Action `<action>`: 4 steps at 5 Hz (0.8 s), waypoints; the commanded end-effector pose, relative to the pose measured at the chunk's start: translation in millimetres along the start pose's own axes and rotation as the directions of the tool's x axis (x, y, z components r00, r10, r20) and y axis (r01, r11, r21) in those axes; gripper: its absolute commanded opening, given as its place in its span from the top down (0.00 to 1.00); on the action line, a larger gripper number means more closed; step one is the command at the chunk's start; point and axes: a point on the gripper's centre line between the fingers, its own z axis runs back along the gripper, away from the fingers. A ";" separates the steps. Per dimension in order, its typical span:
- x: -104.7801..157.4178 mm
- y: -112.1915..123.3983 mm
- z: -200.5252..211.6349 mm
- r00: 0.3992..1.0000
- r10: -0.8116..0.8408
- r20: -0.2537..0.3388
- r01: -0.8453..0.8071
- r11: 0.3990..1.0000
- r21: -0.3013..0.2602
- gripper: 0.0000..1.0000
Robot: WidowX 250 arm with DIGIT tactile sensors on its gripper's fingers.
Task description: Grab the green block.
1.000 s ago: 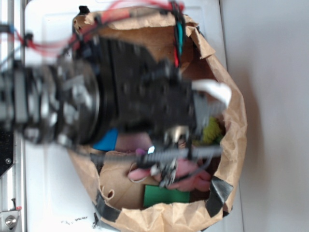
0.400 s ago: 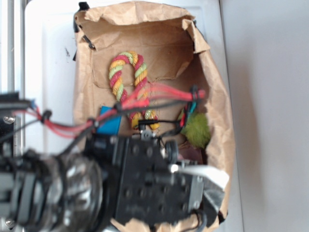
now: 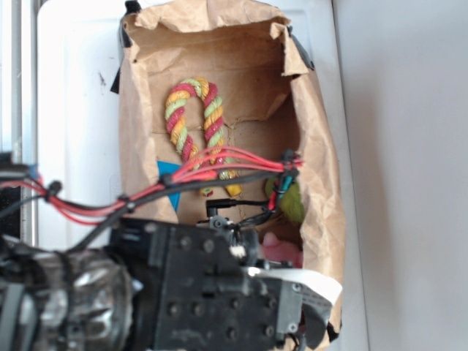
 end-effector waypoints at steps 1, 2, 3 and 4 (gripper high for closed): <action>11.2 0.1 7.7 0.982 0.158 0.107 -0.135 0.972 -0.191 0.00; 15.2 -2.8 -1.4 0.984 0.150 0.099 -0.131 0.975 -0.179 0.00; 20.2 -11.3 -10.8 0.988 0.132 0.084 -0.117 0.979 -0.166 0.00; 27.2 -30.8 -24.9 0.994 0.094 0.053 -0.085 0.985 -0.148 0.00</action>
